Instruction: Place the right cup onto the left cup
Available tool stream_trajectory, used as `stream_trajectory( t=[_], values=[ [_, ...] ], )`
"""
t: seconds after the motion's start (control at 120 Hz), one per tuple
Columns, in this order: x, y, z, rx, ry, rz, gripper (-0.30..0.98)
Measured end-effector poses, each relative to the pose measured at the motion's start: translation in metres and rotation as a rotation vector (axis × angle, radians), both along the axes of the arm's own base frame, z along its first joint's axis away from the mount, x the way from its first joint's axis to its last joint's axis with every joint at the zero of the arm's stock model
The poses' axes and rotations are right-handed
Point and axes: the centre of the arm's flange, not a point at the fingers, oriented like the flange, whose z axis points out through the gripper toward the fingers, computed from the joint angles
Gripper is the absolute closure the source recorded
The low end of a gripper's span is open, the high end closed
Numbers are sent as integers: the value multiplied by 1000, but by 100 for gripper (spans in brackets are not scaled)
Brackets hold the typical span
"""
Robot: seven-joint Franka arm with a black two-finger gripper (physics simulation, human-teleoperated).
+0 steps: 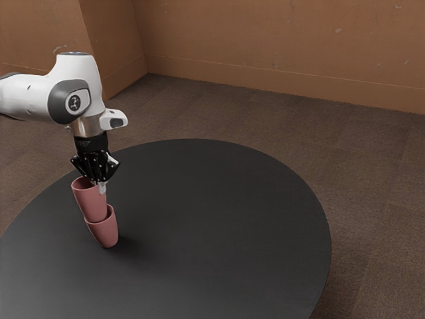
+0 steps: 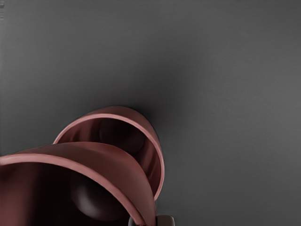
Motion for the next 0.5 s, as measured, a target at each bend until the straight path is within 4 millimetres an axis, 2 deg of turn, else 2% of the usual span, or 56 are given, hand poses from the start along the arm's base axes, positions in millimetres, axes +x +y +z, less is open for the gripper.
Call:
stream_trajectory(
  t=[0.125, 0.183, 0.383, 0.5],
  values=[
    [1, -1, -3, 1, 6, 1, 78],
    [1, -2, -4, 0, 8, 1, 74],
    [1, -5, -4, -3, 11, -2, 39],
    [1, -8, -1, -4, 10, -5, 25]
  ],
)
